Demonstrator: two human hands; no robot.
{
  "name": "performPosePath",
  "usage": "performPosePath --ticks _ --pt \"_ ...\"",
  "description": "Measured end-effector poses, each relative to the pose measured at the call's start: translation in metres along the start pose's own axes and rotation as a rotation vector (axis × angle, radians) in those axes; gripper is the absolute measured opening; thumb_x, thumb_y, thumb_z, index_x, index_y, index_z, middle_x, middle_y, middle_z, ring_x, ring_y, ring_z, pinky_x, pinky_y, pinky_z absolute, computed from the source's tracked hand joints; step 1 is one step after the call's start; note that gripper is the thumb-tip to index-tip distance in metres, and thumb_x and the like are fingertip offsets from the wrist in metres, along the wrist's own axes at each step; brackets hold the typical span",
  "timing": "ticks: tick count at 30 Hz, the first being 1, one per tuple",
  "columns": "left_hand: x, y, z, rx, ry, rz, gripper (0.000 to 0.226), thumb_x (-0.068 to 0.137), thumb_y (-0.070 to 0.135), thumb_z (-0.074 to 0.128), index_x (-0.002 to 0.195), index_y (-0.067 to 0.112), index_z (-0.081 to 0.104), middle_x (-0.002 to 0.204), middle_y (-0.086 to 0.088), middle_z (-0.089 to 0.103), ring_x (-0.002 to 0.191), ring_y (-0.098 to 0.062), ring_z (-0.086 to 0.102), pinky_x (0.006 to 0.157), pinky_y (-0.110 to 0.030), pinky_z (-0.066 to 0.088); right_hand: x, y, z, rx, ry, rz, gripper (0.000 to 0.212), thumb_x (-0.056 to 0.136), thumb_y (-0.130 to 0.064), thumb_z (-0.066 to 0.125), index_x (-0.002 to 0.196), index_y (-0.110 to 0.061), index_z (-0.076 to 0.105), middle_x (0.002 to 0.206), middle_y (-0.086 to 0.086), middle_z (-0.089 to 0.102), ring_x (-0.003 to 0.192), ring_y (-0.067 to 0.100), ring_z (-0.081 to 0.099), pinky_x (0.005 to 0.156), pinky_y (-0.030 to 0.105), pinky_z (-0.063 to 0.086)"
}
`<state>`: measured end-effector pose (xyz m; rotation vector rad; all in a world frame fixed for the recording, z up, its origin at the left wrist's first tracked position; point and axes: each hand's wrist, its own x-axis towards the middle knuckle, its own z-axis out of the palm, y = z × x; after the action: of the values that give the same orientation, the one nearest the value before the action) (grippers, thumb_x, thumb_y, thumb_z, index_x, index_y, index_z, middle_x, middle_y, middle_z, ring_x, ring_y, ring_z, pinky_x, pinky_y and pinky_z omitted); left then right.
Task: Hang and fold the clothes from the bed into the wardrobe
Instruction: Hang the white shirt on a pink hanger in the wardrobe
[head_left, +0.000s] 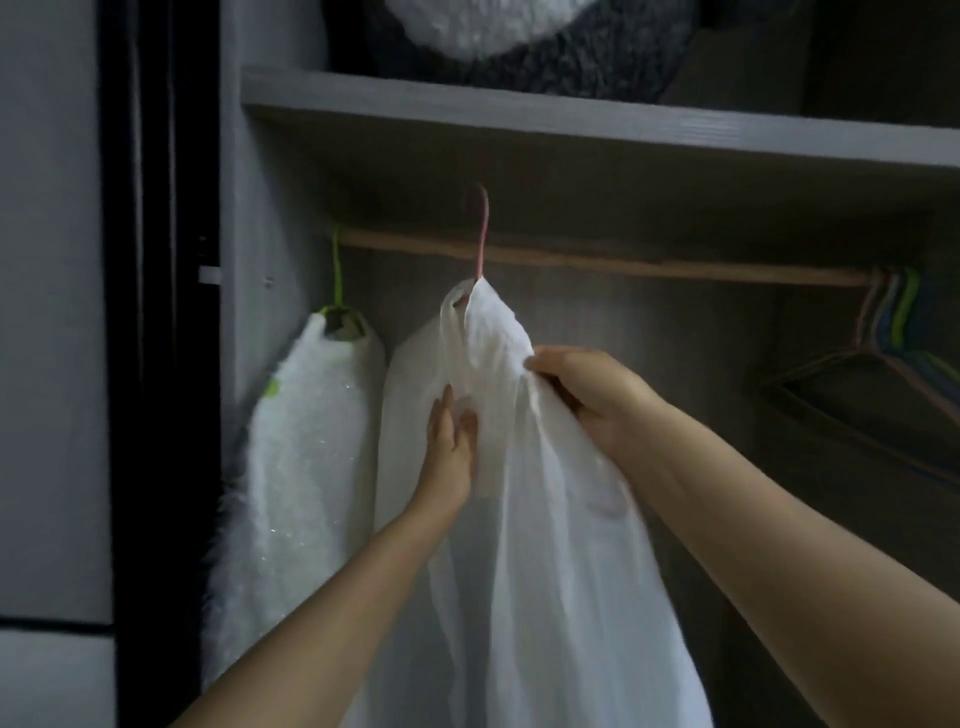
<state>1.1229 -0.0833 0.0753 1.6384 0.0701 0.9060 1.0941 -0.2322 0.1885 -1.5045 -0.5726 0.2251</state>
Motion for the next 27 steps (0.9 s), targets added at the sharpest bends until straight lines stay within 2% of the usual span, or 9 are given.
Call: performPosePath --ticks 4,7,9,12,14,16,19,23,27 --pt "0.019 -0.001 -0.046 -0.164 0.071 -0.022 0.042 0.103 0.04 0.027 0.142 0.03 0.035 0.143 0.009 0.039 0.128 -0.004 0.039 0.111 -0.03 0.028 0.049 -0.009 0.065 0.093 0.039 0.028 0.021 0.095 0.0 0.043 0.088 0.004 0.063 0.08 0.014 0.063 0.076 0.026 0.061 0.069 0.033 0.053" --pt "0.019 -0.004 -0.075 -0.201 0.194 -0.093 0.048 0.102 0.044 0.026 0.143 0.025 0.041 0.143 0.001 0.047 0.131 -0.016 0.043 0.114 -0.04 0.031 0.074 0.0 0.105 0.114 0.048 0.069 0.023 0.095 0.001 0.039 0.092 0.006 0.061 0.075 0.011 0.059 0.068 0.021 0.058 0.059 0.028 0.051" --pt "0.014 0.003 -0.094 -0.254 0.303 -0.105 0.052 0.098 0.055 0.03 0.138 0.027 0.049 0.137 0.002 0.054 0.128 -0.017 0.048 0.111 -0.042 0.034 0.087 0.013 0.126 0.094 0.059 0.082 0.026 0.096 0.0 0.039 0.108 0.009 0.061 0.08 0.012 0.06 0.078 0.023 0.058 0.073 0.032 0.051" --pt "0.001 0.028 -0.115 -0.328 0.382 0.076 0.045 0.1 0.046 0.037 0.141 0.031 0.043 0.142 0.016 0.046 0.13 0.002 0.04 0.113 -0.027 0.028 0.1 0.029 0.149 0.105 0.042 0.092 0.035 0.098 -0.003 0.039 0.13 0.008 0.05 0.115 0.024 0.061 0.102 0.028 0.057 0.096 0.039 0.045" --pt "-0.006 0.043 -0.122 -0.236 0.337 0.184 0.039 0.101 0.032 0.039 0.14 0.035 0.042 0.13 0.034 0.045 0.121 0.018 0.039 0.103 -0.008 0.029 0.104 0.035 0.162 0.122 0.027 0.078 0.036 0.098 -0.005 0.04 0.131 0.007 0.048 0.132 0.026 0.054 0.119 0.036 0.055 0.1 0.042 0.044" --pt "-0.009 0.048 -0.122 -0.1 0.254 0.225 0.039 0.101 0.02 0.041 0.137 0.032 0.043 0.121 0.036 0.043 0.111 0.023 0.042 0.088 0.006 0.029 0.106 0.039 0.173 0.174 -0.025 0.094 0.03 0.099 -0.006 0.037 0.121 0.007 0.053 0.114 0.026 0.06 0.11 0.037 0.059 0.094 0.04 0.047" --pt "-0.018 0.038 -0.123 0.048 0.206 0.261 0.043 0.098 0.002 0.042 0.14 0.014 0.042 0.138 0.012 0.044 0.124 0.007 0.04 0.097 0.001 0.028 0.105 0.041 0.182 0.126 -0.122 0.116 0.022 0.097 -0.004 0.042 0.08 -0.005 0.055 0.074 0.011 0.053 0.069 0.021 0.055 0.065 0.028 0.048" --pt "-0.035 0.014 -0.125 0.215 0.267 0.294 0.061 0.09 -0.018 0.031 0.143 0.01 0.039 0.144 0.006 0.041 0.132 0.008 0.032 0.102 0.0 0.02 0.104 0.043 0.175 -0.103 -0.206 0.032 0.024 0.097 -0.009 0.046 0.074 -0.014 0.049 0.07 0.004 0.05 0.065 0.013 0.049 0.061 0.023 0.044" --pt "-0.034 0.012 -0.122 0.314 0.367 0.32 0.068 0.086 -0.02 0.029 0.145 0.012 0.039 0.126 0.016 0.048 0.099 0.037 0.033 0.082 0.01 0.023 0.097 0.033 0.181 -0.207 -0.23 -0.056 0.031 0.1 -0.01 0.041 0.069 -0.014 0.043 0.065 0.004 0.044 0.058 0.013 0.042 0.058 0.022 0.041"
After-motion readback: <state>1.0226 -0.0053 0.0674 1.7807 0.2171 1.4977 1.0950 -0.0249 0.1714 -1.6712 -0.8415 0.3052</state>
